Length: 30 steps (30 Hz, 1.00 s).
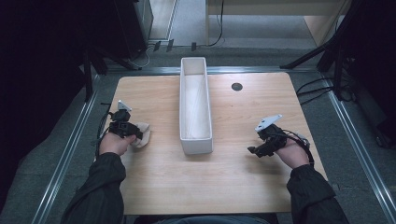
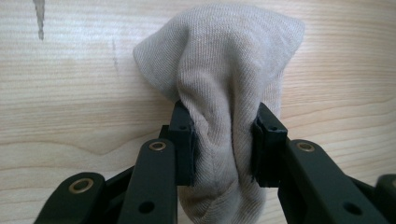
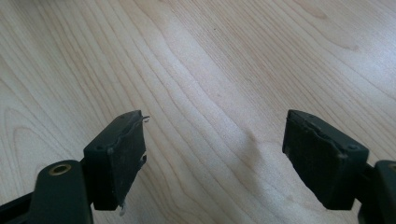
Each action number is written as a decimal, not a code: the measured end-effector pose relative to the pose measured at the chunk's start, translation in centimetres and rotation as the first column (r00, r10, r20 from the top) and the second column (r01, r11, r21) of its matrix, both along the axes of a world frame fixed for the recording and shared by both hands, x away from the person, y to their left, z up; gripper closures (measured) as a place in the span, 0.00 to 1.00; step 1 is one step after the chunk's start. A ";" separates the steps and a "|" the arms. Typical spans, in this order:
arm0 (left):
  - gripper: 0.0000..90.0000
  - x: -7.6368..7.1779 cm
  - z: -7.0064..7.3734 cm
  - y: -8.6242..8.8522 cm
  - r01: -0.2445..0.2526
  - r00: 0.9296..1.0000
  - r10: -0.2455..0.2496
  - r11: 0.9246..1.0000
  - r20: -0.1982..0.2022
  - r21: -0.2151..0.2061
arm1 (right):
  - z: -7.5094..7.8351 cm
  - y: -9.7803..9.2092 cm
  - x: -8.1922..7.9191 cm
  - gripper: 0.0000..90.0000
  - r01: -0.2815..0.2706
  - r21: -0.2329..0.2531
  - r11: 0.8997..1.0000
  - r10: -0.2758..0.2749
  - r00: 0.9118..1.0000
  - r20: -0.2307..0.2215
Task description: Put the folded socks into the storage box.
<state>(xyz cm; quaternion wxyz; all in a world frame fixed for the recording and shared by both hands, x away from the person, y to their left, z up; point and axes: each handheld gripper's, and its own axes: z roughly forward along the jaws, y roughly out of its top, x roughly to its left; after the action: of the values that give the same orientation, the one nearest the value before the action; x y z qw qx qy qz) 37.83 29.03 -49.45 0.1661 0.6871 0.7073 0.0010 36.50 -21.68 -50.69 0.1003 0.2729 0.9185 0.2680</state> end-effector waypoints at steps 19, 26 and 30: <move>0.73 1.8 3.4 -2.0 0.031 0.999 -0.031 1.000 -0.018 -0.004 | 0.0 0.1 -0.1 0.24 -0.003 -0.006 1.000 0.003 1.000 0.000; 0.73 2.7 4.5 -3.1 0.045 0.999 -0.045 0.999 -0.019 -0.011 | 0.0 0.1 -0.1 0.24 -0.003 -0.005 1.000 0.003 1.000 0.000; 0.73 3.1 4.9 -3.9 0.055 0.998 -0.055 0.998 -0.019 -0.014 | 0.0 0.1 -0.1 0.24 -0.003 -0.005 1.000 0.003 1.000 -0.001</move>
<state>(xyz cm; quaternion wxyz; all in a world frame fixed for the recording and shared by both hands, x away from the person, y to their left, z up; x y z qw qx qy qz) 40.95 25.13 -44.52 0.1638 0.7053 0.6896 -0.0148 36.41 -21.58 -50.72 0.1001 0.2713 0.9197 0.2656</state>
